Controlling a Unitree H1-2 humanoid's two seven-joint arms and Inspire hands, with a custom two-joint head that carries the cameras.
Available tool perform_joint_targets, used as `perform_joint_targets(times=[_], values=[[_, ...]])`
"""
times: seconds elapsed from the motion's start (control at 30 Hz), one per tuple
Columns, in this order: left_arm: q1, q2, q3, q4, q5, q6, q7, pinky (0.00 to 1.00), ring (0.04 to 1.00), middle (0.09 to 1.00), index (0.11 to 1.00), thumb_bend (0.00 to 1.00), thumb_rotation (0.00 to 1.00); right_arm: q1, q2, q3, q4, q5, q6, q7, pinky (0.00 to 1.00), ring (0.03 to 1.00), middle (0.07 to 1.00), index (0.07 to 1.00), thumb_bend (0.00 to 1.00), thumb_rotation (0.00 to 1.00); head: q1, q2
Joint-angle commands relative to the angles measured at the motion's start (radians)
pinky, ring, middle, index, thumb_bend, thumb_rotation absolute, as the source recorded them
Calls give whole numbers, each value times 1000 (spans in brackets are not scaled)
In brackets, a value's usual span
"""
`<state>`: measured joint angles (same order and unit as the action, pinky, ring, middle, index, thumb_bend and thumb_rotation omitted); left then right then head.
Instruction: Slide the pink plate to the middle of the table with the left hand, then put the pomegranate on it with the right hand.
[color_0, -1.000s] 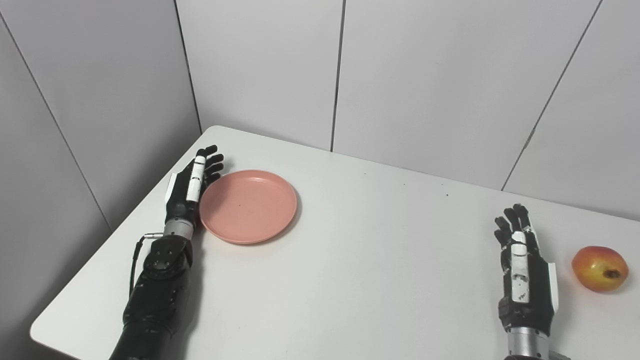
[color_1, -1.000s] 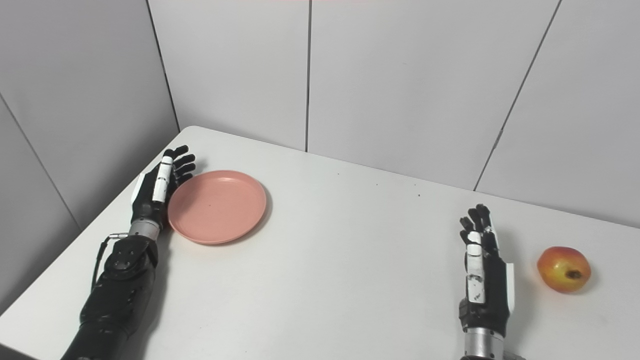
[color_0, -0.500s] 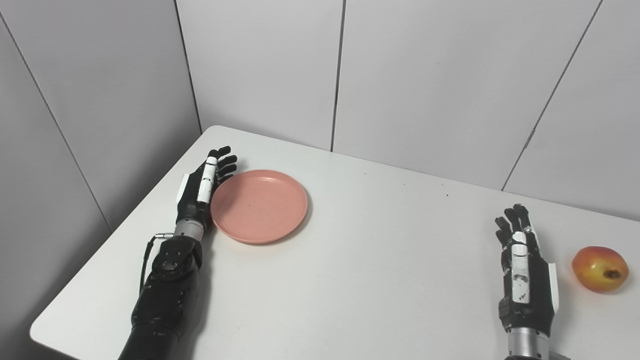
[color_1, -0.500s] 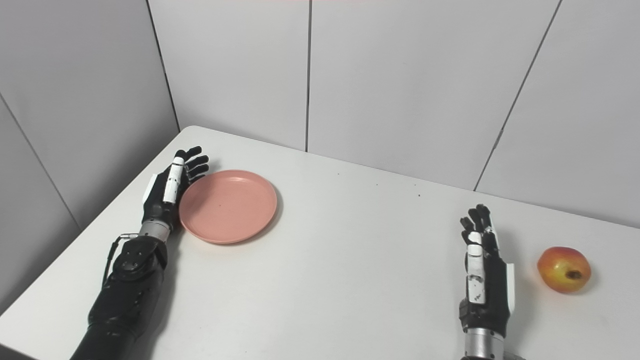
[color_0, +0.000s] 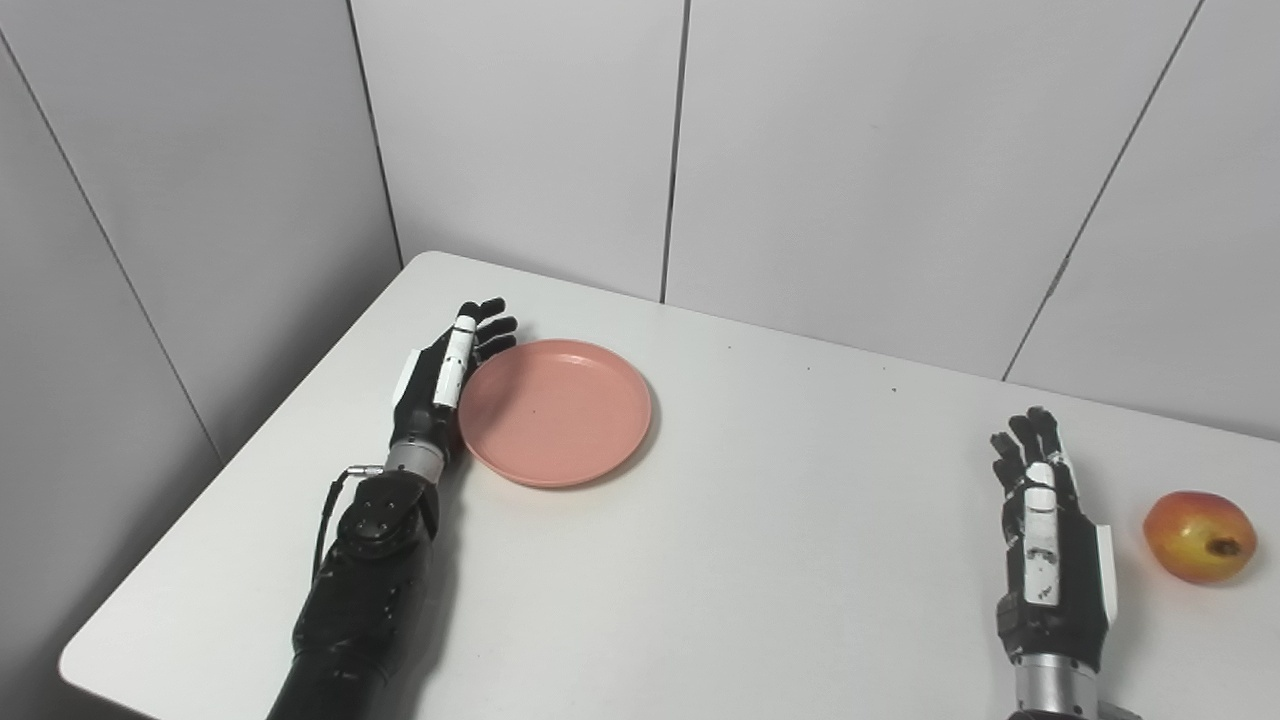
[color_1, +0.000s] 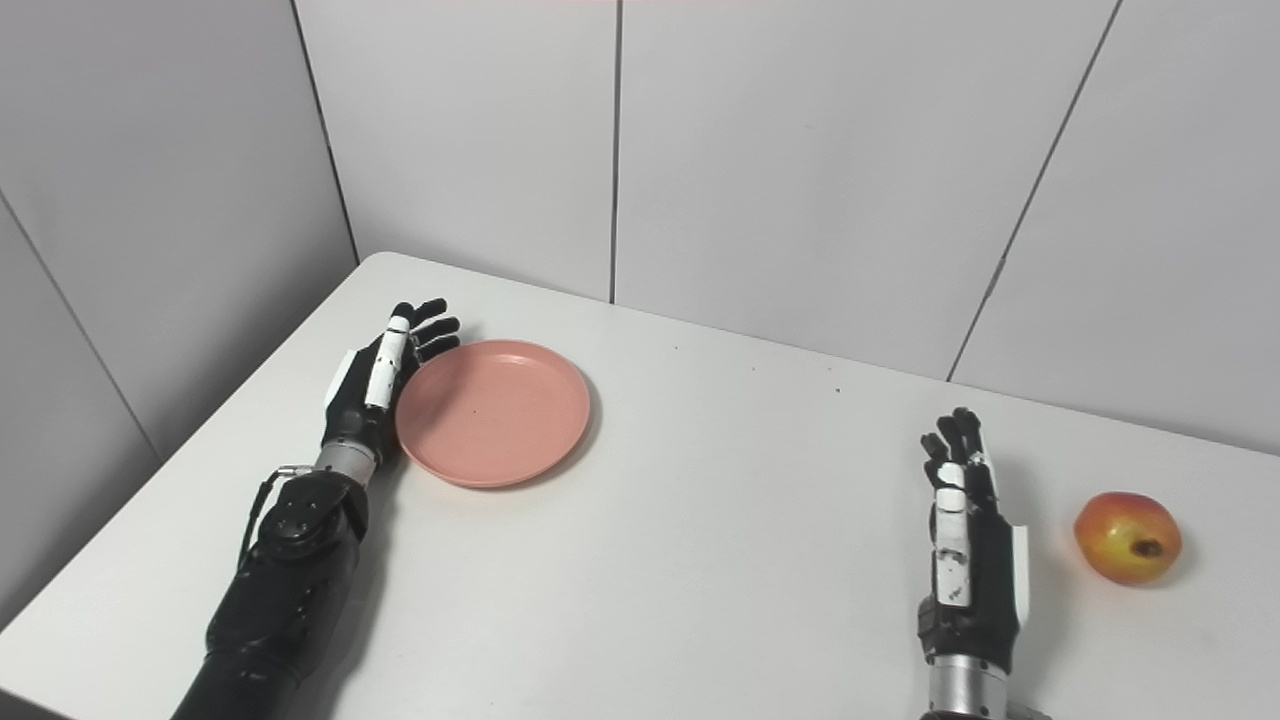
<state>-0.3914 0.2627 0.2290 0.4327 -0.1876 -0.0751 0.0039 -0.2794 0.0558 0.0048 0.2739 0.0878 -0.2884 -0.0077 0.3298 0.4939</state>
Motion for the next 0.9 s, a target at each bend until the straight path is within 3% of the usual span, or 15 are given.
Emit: perform_joint_targets(times=[0.0, 0.6, 0.87], values=[[-29, 4, -11, -33, 15, -7, -3, 809, 814, 808, 788, 455, 1000, 44, -11, -11, 38, 1, -12, 7, 959, 914, 926, 926, 606, 865, 1, 1], [-37, -14, -62, -68, 19, 18, -50, 850, 856, 849, 836, 451, 1000, 41, -18, -6, 36, -7, -10, 11, 968, 922, 932, 930, 605, 876, 0, 1], [-37, -43, -93, -109, 26, 65, -56, 857, 857, 851, 843, 456, 1000, 39, -14, -7, 35, -3, -8, 11, 974, 920, 932, 931, 611, 874, -10, 5]])
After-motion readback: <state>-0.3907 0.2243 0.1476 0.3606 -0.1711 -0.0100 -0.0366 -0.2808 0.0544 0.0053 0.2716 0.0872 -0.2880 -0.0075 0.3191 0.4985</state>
